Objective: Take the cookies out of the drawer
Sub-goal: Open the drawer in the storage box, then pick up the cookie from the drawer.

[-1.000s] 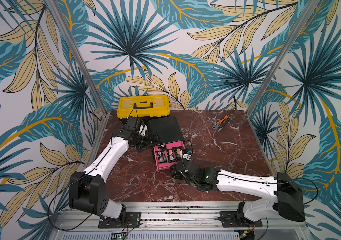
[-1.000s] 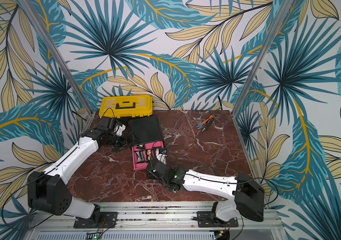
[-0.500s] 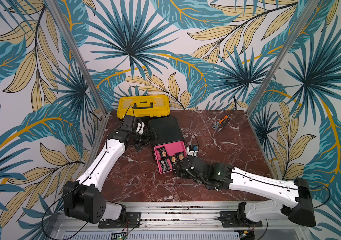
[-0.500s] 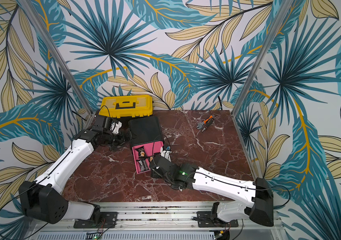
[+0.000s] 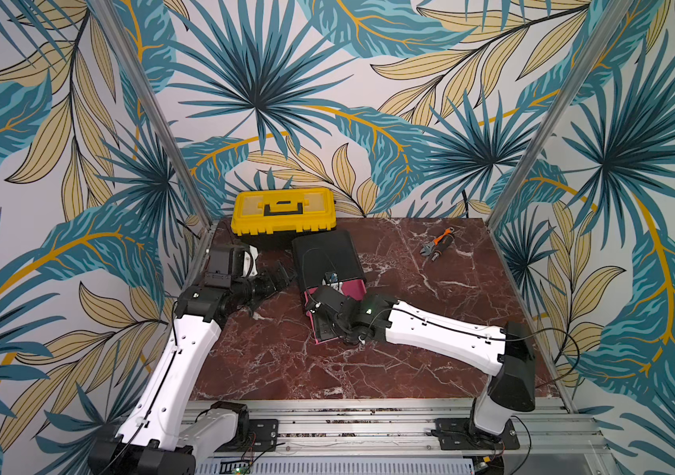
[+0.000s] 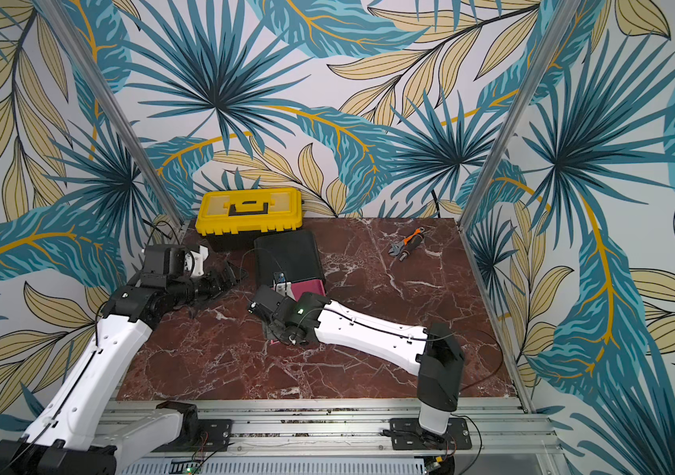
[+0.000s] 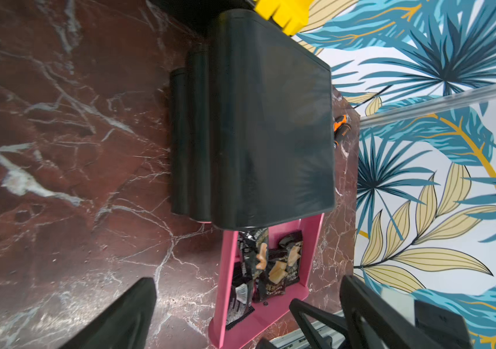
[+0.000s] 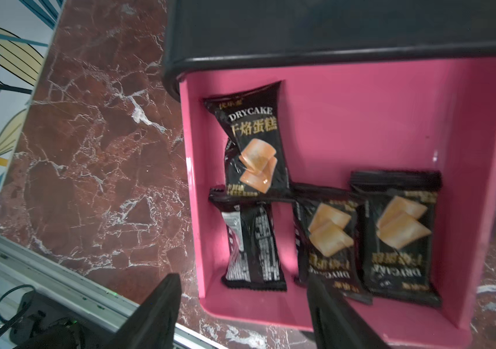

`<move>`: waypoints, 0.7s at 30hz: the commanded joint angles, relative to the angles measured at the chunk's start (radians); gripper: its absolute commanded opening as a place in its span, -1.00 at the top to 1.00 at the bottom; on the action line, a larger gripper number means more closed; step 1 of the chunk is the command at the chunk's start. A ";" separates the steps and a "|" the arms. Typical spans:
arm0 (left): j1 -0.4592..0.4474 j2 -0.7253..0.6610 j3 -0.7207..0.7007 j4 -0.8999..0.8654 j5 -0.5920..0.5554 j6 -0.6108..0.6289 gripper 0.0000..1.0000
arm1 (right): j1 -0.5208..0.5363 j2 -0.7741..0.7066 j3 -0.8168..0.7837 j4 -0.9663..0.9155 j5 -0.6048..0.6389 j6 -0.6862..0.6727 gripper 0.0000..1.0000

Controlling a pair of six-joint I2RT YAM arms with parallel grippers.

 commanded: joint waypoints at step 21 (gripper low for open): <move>0.007 0.012 -0.035 -0.033 0.073 0.010 -1.00 | -0.118 0.111 0.031 0.120 -0.084 -0.120 -0.54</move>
